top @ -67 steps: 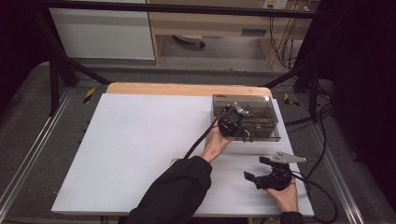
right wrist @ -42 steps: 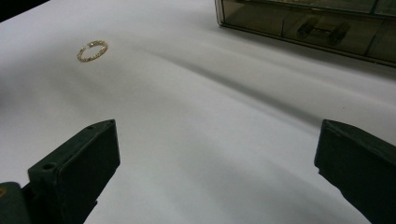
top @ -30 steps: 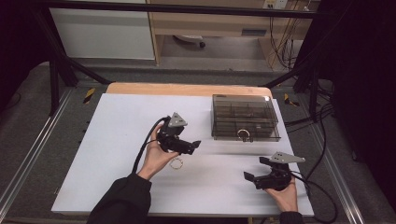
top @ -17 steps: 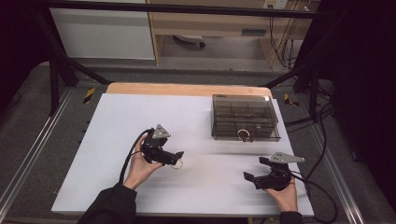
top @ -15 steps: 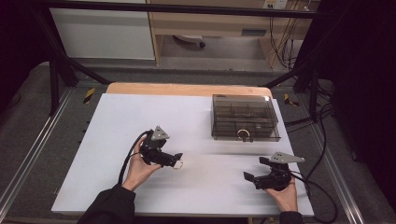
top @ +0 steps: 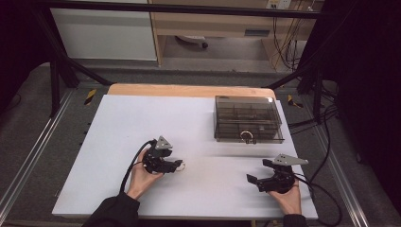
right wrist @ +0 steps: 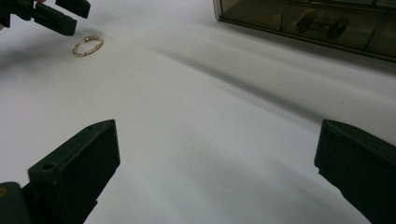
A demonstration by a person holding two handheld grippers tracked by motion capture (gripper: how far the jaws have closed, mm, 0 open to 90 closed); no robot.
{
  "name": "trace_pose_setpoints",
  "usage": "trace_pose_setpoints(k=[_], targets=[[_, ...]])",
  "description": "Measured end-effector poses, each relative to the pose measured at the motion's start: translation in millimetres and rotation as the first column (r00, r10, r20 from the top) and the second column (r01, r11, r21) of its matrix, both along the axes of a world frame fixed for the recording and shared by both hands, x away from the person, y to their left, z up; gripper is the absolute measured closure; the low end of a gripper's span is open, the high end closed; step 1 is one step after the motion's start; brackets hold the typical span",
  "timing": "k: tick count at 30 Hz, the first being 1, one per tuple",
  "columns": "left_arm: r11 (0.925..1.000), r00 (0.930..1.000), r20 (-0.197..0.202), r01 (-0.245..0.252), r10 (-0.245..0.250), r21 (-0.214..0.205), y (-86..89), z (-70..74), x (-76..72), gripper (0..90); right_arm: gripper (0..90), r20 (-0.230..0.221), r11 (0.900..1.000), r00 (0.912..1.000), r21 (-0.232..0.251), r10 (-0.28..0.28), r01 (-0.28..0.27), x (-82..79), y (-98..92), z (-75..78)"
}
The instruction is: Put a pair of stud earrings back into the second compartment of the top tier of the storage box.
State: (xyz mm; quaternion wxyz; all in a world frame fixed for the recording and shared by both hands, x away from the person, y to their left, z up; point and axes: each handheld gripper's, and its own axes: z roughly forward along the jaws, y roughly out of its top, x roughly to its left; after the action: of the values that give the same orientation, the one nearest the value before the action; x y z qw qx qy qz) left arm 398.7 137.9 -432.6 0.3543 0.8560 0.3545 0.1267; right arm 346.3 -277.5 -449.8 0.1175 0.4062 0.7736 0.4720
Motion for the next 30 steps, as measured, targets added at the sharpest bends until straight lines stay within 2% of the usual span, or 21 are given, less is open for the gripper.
trace_pose_setpoints(k=[5,11,21,30], targets=[[0.9999,0.9999,-0.003,-0.012,0.012,0.005,0.5,-3.7,-0.5,53.3,0.6,0.000,1.0000,1.0000,0.000,0.001,-0.001,0.1,-0.2,0.0],[0.9999,0.9995,-0.028,-0.013,0.013,0.005,-0.1,-7.6,-0.1,64.9,0.6,0.000,1.0000,1.0000,0.001,0.000,0.000,0.1,-0.3,0.1],[0.9997,0.9995,-0.029,-0.013,0.014,0.022,-2.8,-12.4,0.4,76.1,0.6,-0.002,1.0000,1.0000,0.002,0.001,-0.001,0.2,-0.2,0.0],[0.9990,0.9995,-0.015,-0.026,0.027,0.036,-3.8,-13.0,-0.2,84.0,0.6,-0.002,1.0000,1.0000,0.001,0.001,-0.001,0.5,-0.1,-0.1]])
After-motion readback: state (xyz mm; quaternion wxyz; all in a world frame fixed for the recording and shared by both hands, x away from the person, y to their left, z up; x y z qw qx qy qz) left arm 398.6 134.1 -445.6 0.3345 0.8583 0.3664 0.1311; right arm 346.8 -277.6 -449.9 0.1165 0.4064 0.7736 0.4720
